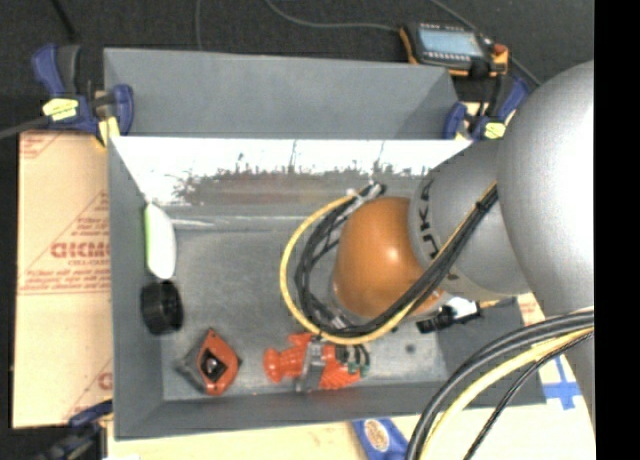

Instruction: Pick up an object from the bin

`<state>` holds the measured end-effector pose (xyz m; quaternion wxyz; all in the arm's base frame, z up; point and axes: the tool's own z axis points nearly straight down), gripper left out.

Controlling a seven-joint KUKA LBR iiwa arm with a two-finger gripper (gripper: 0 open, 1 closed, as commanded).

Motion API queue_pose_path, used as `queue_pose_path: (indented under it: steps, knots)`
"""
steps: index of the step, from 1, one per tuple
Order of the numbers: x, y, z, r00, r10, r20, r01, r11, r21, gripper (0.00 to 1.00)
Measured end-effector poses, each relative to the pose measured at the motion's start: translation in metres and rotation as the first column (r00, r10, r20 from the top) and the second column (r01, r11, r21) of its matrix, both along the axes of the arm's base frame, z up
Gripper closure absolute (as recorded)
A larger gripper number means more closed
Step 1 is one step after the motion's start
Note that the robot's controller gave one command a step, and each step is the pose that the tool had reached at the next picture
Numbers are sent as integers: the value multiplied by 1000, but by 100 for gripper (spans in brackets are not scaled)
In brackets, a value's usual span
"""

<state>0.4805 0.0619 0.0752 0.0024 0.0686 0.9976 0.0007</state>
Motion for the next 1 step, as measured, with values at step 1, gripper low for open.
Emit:
queue_pose_path:
  steps: [1]
  knots:
    - [-2,0,21,1000,0,-10,0,1000,0,100]
